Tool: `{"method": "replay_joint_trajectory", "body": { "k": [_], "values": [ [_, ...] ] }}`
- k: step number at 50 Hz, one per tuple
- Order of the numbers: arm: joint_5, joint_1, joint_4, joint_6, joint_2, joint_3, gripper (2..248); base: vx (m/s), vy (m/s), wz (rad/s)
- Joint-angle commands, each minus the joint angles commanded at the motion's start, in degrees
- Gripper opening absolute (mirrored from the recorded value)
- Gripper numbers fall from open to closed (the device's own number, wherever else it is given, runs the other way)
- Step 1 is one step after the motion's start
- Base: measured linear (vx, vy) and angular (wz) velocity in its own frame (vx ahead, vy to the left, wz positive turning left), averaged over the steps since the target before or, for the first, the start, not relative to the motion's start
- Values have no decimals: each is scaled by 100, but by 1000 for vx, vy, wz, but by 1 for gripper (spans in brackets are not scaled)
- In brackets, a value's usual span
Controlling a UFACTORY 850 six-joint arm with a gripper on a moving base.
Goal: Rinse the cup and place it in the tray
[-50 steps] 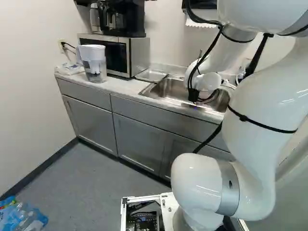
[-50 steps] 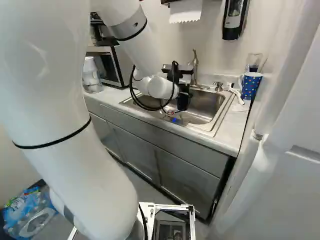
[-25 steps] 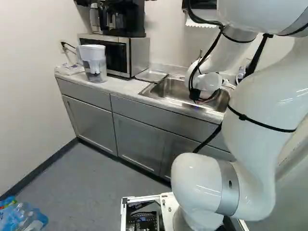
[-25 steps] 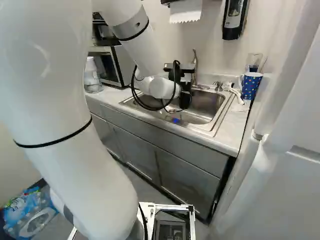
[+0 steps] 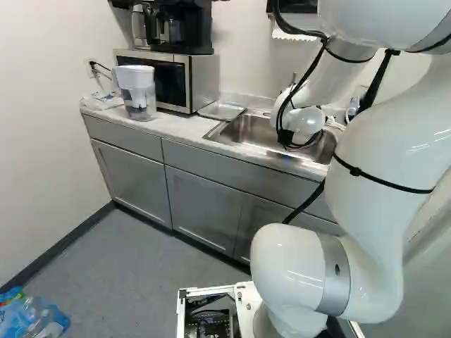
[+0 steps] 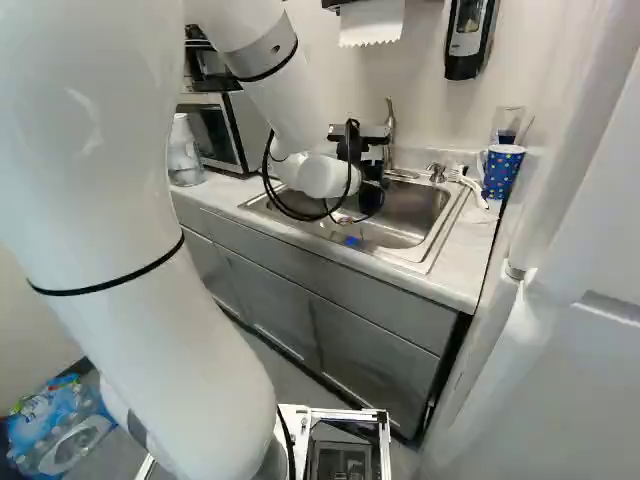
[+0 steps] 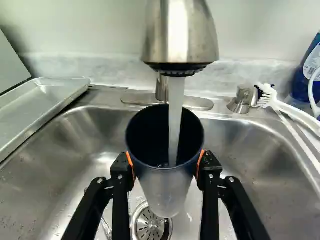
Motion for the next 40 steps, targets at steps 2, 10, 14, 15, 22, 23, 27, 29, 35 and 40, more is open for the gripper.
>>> {"method": "replay_joint_trajectory", "body": {
  "k": [2,10,14,15,22,23,27,29,35,40],
  "values": [
    [0,0,0,0,0,0,126,0,0,0],
    [0,0,0,0,0,0,126,0,0,0],
    [0,0,0,0,0,0,126,0,0,0],
    [0,0,0,0,0,0,126,0,0,0],
    [0,0,0,0,0,0,126,0,0,0],
    [0,0,0,0,0,0,126,0,0,0],
    [0,0,0,0,0,0,126,0,0,0],
    [0,0,0,0,0,0,126,0,0,0],
    [0,0,0,0,0,0,126,0,0,0],
    [0,0,0,0,0,0,126,0,0,0]
  ]
}}
